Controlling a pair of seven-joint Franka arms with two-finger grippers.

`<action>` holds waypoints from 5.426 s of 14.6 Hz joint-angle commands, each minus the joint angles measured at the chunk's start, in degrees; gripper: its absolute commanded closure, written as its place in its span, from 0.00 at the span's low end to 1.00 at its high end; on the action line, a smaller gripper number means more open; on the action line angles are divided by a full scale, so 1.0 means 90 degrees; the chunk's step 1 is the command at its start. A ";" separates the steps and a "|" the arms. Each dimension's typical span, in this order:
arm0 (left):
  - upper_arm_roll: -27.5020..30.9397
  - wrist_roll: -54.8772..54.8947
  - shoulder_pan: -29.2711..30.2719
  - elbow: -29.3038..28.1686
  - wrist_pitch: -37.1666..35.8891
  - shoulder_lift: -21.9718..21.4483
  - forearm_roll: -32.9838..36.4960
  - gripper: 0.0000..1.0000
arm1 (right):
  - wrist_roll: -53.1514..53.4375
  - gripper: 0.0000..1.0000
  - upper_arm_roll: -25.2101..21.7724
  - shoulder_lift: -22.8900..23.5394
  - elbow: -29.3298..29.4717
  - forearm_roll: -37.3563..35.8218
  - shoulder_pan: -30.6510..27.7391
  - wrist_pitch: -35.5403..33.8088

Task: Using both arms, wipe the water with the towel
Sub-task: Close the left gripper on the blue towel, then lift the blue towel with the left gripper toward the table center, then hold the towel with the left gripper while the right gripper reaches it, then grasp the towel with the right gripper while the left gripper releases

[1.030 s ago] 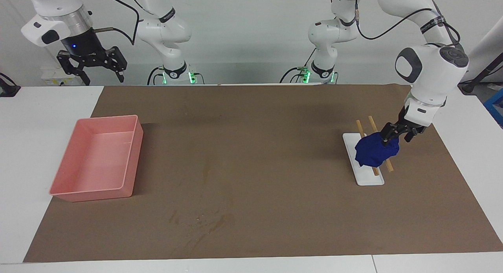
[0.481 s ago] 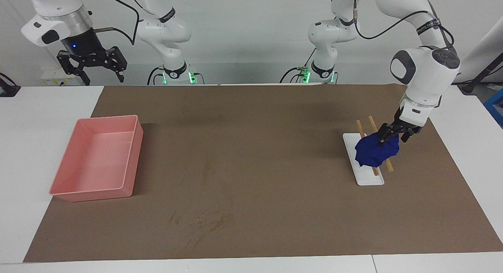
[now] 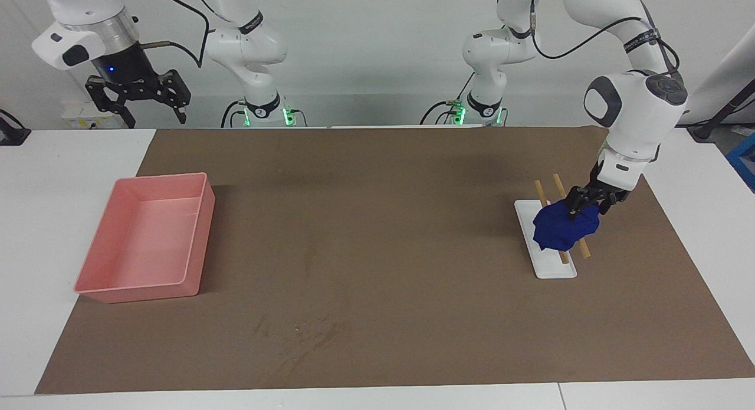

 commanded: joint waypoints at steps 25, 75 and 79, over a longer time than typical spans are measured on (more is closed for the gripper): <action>-0.1947 -0.7227 -0.0198 0.1341 -0.1280 -0.0599 -0.4306 1.00 | -0.0051 0.00 -0.0008 -0.0076 -0.0047 0.0105 -0.0021 -0.0080; -0.1909 -0.8920 -0.2555 0.0440 0.1906 -0.0717 -0.2729 0.00 | 0.6322 1.00 0.0530 0.0470 -0.3357 0.5614 0.2119 0.5098; -0.1899 -0.7238 -0.1754 0.0998 0.1045 -0.0512 -0.1819 0.00 | 0.3034 1.00 0.0529 0.0889 -0.3377 0.3558 0.1513 0.4432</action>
